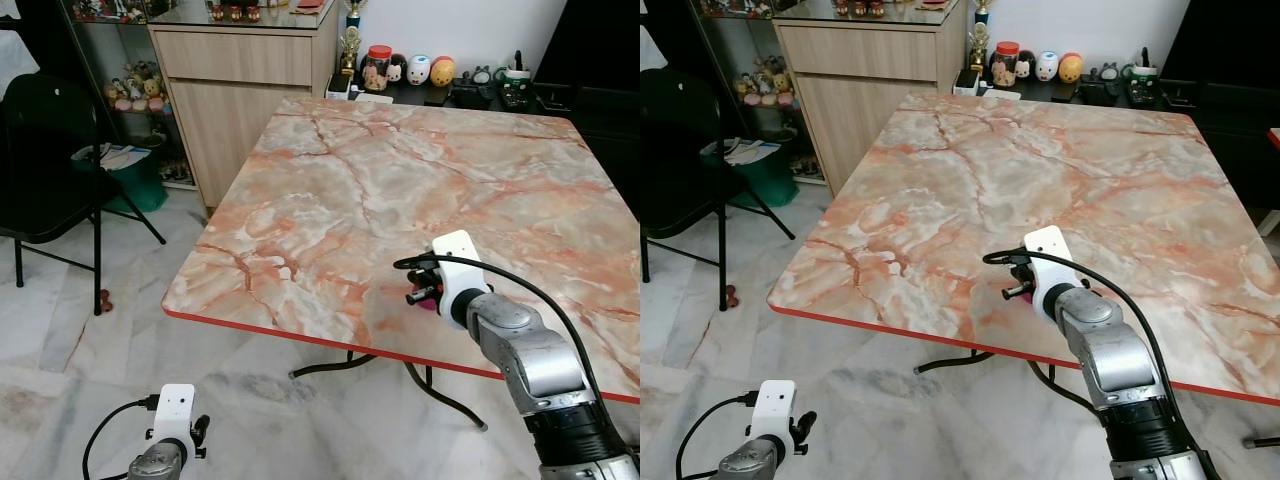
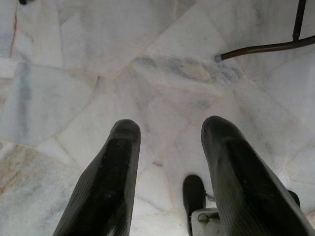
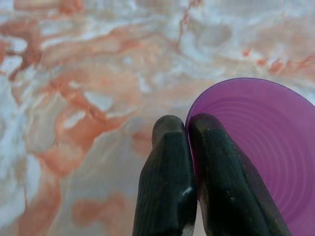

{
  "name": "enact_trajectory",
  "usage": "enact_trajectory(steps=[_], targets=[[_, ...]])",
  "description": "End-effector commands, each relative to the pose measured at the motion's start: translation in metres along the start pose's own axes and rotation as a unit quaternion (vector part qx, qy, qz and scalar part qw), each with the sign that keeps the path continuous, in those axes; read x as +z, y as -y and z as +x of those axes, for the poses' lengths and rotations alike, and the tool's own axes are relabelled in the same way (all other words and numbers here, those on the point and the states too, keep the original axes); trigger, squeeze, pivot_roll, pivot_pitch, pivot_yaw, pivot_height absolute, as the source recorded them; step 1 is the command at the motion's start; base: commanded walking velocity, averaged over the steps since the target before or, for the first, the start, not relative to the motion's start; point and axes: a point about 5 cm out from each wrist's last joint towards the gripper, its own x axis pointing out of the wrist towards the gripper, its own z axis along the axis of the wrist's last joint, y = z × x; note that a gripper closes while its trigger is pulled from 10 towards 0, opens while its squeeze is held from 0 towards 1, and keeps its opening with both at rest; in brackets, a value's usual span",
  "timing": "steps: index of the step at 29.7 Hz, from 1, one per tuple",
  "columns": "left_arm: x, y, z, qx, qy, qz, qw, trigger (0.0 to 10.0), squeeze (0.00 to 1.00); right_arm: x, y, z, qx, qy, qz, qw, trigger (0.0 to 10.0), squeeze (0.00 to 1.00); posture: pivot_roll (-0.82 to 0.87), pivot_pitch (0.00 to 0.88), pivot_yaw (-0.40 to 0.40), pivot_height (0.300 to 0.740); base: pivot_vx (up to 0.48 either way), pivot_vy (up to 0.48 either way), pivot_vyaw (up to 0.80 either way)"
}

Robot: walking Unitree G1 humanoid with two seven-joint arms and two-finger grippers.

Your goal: Setting the table

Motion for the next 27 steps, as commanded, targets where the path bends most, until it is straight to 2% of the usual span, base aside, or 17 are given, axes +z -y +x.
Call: enact_trajectory(steps=[1, 2, 3, 8, 10, 12, 13, 15, 18, 20, 24, 27], targets=[[-0.006, -0.001, -0.001, 0.003, -0.014, 0.009, 1.0, 10.0, 0.0, 0.014, 0.007, -0.004, -0.026, 0.045, 0.009, 0.999, 8.8, 0.0, 0.0, 0.0, -0.016, 0.74, 0.0, 0.0, 0.0], [-0.006, -0.001, -0.001, 0.003, -0.015, 0.009, 1.0, 10.0, 0.0, 0.015, 0.007, -0.004, -0.03, 0.051, 0.01, 0.998, 8.8, 0.0, 0.0, 0.0, -0.015, 0.74, 0.0, 0.0, 0.0], [-0.006, 0.0, -0.001, 0.002, -0.014, 0.009, 1.0, 10.0, 0.0, 0.018, 0.008, -0.006, -0.04, 0.07, 0.016, 0.997, 10.0, 0.0, 0.0, 0.0, -0.015, 0.74, 0.0, 0.0, 0.0], [-0.007, 0.001, -0.002, -0.001, -0.015, 0.009, 1.0, 10.0, 0.0, 0.026, 0.01, -0.015, -0.076, 0.126, 0.023, 0.989, 10.0, 0.0, -0.01, 0.0, -0.013, 0.74, 0.0, 0.0, 0.0], [-0.008, 0.001, -0.002, -0.002, -0.014, 0.009, 1.0, 10.0, 0.0, 0.032, 0.006, -0.022, -0.08, 0.17, 0.005, 0.982, 10.0, 0.0, -0.01, 0.0, -0.012, 0.74, 0.0, 0.0, 0.0], [-0.009, 0.001, -0.002, -0.003, -0.014, 0.011, 1.0, 10.0, 0.0, 0.035, 0.001, -0.028, -0.079, 0.207, 0.009, 0.975, 10.0, 0.0, -0.01, 0.0, -0.012, 0.74, 0.0, 0.0, 0.0], [-0.009, 0.001, -0.002, -0.003, -0.014, 0.011, 1.0, 10.0, 0.0, 0.035, 0.001, -0.028, -0.079, 0.207, 0.009, 0.975, 10.0, 0.0, -0.01, 0.0, -0.012, 0.74, 0.0, 0.0, 0.0], [-0.01, 0.002, -0.002, -0.005, -0.016, 0.014, 1.0, 10.0, 0.0, 0.038, -0.006, -0.038, -0.084, 0.264, 0.014, 0.961, 10.0, 0.0, -0.01, 0.0, -0.008, 0.74, 0.0, 0.0, 0.0], [-0.012, 0.002, -0.003, -0.008, -0.019, 0.018, 1.0, 10.0, 0.0, 0.034, -0.011, -0.051, -0.109, 0.306, -0.004, 0.946, 10.0, 0.0, -0.01, 0.0, -0.006, 0.74, 0.0, 0.0, 0.0], [-0.015, 0.003, -0.004, -0.011, -0.024, 0.026, 0.999, 10.0, 0.0, 0.028, -0.01, -0.055, -0.127, 0.312, -0.014, 0.941, 10.0, 0.0, -0.02, 0.0, 0.001, 0.74, 0.0, 0.0, 0.0], [-0.024, 0.002, -0.007, -0.017, -0.038, 0.042, 0.998, 10.0, 0.0, 0.014, -0.008, -0.062, -0.149, 0.323, 0.009, 0.934, 10.0, 0.0, -0.01, 0.0, 0.001, 0.74, 0.0, 0.0, 0.0], [-0.025, 0.0, -0.007, -0.015, -0.039, 0.046, 0.998, 10.0, 0.0, 0.013, -0.009, -0.065, -0.151, 0.338, 0.016, 0.929, 10.0, 0.0, 0.0, 0.0, 0.0, 0.74, 0.0, 0.0, 0.0]])
